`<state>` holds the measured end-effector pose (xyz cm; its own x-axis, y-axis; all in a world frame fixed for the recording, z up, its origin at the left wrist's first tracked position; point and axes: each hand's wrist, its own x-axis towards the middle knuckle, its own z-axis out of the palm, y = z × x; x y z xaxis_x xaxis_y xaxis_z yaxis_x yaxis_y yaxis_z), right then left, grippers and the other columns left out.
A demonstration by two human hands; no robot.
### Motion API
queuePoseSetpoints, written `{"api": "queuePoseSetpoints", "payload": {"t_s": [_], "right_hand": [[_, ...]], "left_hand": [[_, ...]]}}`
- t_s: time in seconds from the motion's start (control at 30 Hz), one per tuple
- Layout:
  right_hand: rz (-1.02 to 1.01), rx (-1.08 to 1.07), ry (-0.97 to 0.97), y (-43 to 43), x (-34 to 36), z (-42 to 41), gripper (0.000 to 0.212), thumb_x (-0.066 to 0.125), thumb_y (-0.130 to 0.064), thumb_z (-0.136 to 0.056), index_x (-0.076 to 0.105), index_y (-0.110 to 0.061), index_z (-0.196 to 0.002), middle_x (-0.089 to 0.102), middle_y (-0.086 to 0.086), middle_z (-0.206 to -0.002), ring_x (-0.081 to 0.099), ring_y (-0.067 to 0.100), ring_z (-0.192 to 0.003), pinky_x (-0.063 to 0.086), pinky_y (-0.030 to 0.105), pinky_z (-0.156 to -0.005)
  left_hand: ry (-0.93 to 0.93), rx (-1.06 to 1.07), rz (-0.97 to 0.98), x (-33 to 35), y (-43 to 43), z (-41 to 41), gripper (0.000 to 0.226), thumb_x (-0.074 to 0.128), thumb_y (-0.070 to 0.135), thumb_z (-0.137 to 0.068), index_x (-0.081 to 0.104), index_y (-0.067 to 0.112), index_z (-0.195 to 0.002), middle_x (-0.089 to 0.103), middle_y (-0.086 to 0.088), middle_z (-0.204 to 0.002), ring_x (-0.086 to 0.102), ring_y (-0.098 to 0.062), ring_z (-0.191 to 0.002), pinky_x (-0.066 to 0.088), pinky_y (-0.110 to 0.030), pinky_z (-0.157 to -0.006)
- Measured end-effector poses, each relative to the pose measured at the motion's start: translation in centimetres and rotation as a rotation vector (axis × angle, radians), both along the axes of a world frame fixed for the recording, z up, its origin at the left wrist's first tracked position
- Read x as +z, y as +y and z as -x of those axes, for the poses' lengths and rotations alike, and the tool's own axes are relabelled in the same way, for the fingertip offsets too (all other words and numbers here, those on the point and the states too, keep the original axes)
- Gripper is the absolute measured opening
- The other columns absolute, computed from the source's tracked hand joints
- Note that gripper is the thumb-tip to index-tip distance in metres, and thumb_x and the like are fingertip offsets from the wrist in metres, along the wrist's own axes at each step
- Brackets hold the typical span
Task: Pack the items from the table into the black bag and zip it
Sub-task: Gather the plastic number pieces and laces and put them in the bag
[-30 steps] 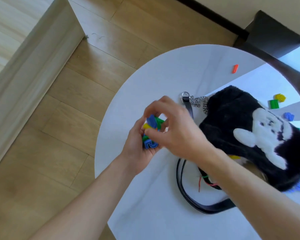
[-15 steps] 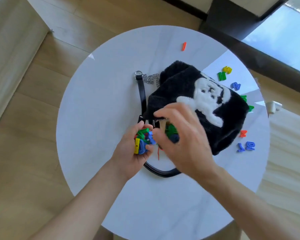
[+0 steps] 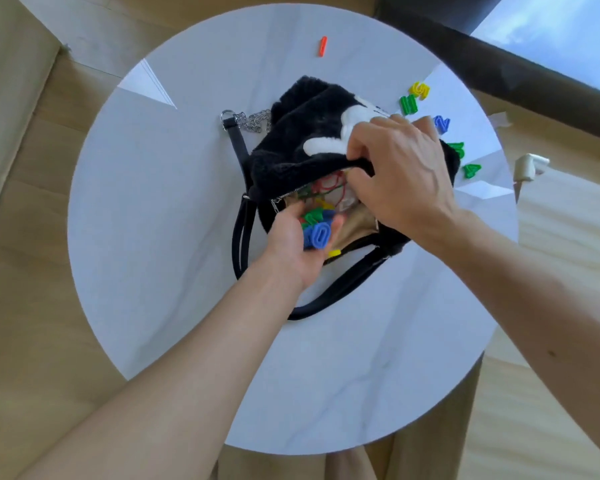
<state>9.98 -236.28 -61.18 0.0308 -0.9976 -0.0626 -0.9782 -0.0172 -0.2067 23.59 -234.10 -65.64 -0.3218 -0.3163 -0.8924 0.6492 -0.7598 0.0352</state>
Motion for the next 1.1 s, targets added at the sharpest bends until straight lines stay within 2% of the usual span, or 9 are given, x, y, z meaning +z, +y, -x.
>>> {"api": "queuePoseSetpoints", "payload": {"t_s": [0.13, 0.23, 0.3, 0.47, 0.57, 0.67, 0.8, 0.97, 1.1], "right_hand": [[0.044, -0.009, -0.04, -0.1, 0.5, 0.6, 0.013, 0.061, -0.017, -0.074, 0.059, -0.018, -0.087, 0.054, -0.007, -0.08, 0.044, 0.018, -0.082, 0.027, 0.035, -0.083], [0.055, -0.011, -0.078, 0.0, 0.7, 1.3, 0.014, 0.062, -0.016, -0.074, 0.059, -0.019, -0.088, 0.054, -0.008, -0.08, 0.043, 0.017, -0.08, 0.026, 0.033, -0.083], [0.041, -0.002, -0.102, 0.1, 0.8, 1.8, 0.015, 0.061, -0.014, -0.074, 0.059, -0.019, -0.088, 0.055, -0.008, -0.08, 0.045, 0.018, -0.081, 0.028, 0.034, -0.084], [0.01, 0.033, -0.124, 0.2, 0.7, 2.5, 0.016, 0.061, -0.014, -0.075, 0.06, -0.018, -0.09, 0.061, -0.006, -0.084, 0.052, 0.021, -0.085, 0.03, 0.035, -0.09], [0.016, 0.036, -0.138, 0.3, 0.6, 2.7, 0.016, 0.06, -0.013, -0.075, 0.06, -0.018, -0.091, 0.061, -0.006, -0.084, 0.053, 0.021, -0.086, 0.03, 0.035, -0.091], [0.011, 0.039, -0.162, 0.5, 0.7, 2.6, 0.016, 0.059, -0.013, -0.076, 0.06, -0.017, -0.091, 0.062, -0.004, -0.084, 0.054, 0.022, -0.087, 0.031, 0.036, -0.093], [0.023, 0.047, -0.166, 0.7, 0.7, 2.6, 0.017, 0.058, -0.012, -0.074, 0.059, -0.017, -0.091, 0.062, -0.004, -0.084, 0.054, 0.022, -0.088, 0.031, 0.035, -0.091], [0.045, 0.047, -0.179, 0.5, 0.7, 2.8, 0.017, 0.058, -0.012, -0.073, 0.059, -0.018, -0.089, 0.062, -0.004, -0.083, 0.053, 0.021, -0.085, 0.027, 0.031, -0.087], [0.046, 0.038, -0.191, 0.5, 0.8, 2.8, 0.017, 0.059, -0.012, -0.073, 0.06, -0.017, -0.088, 0.061, -0.003, -0.083, 0.052, 0.02, -0.083, 0.028, 0.031, -0.088]], "left_hand": [[0.074, 0.212, 0.151, 0.8, -1.7, 1.7, 0.033, 0.04, 0.017, -0.102, 0.062, 0.001, -0.121, 0.062, -0.024, -0.13, 0.057, -0.037, -0.126, 0.047, -0.049, -0.106], [0.018, 0.145, 0.25, 1.3, -1.4, 1.7, 0.032, 0.037, 0.016, -0.1, 0.063, 0.003, -0.112, 0.065, -0.02, -0.113, 0.059, -0.033, -0.116, 0.04, -0.052, -0.112], [-0.024, 0.054, 0.296, 1.3, -0.8, 1.2, 0.035, 0.034, 0.013, -0.099, 0.061, 0.002, -0.118, 0.065, -0.019, -0.119, 0.059, -0.033, -0.118, 0.039, -0.051, -0.113], [-0.28, -0.197, 0.456, 1.0, 1.5, 0.3, 0.042, 0.035, 0.003, -0.091, 0.063, 0.017, -0.118, 0.068, -0.006, -0.122, 0.061, -0.02, -0.12, 0.045, -0.038, -0.108], [-0.773, -0.608, 0.732, 0.1, 4.1, 0.3, 0.03, 0.046, 0.014, -0.081, 0.066, 0.029, -0.098, 0.07, 0.009, -0.096, 0.066, -0.008, -0.094, 0.054, -0.027, -0.088], [-1.124, -0.946, 1.105, -1.8, 6.3, 0.7, 0.015, 0.057, 0.008, -0.088, 0.067, 0.018, -0.094, 0.064, 0.005, -0.088, 0.061, -0.01, -0.077, 0.054, -0.025, -0.07], [-1.316, -1.26, 1.285, -4.7, 5.8, 1.4, 0.019, 0.059, 0.014, -0.091, 0.065, 0.011, -0.109, 0.062, -0.006, -0.105, 0.058, -0.027, -0.095, 0.052, -0.042, -0.075], [-1.433, -1.303, 1.312, -5.8, 4.0, 2.2, 0.027, 0.072, 0.013, -0.084, 0.06, 0.009, -0.108, 0.065, -0.012, -0.107, 0.064, -0.033, -0.095, 0.051, -0.04, -0.075], [-1.472, -1.355, 1.351, -5.5, 3.5, 2.4, 0.013, 0.063, 0.013, -0.09, 0.062, 0.008, -0.102, 0.065, -0.011, -0.107, 0.064, -0.036, -0.093, 0.052, -0.043, -0.069]]}}
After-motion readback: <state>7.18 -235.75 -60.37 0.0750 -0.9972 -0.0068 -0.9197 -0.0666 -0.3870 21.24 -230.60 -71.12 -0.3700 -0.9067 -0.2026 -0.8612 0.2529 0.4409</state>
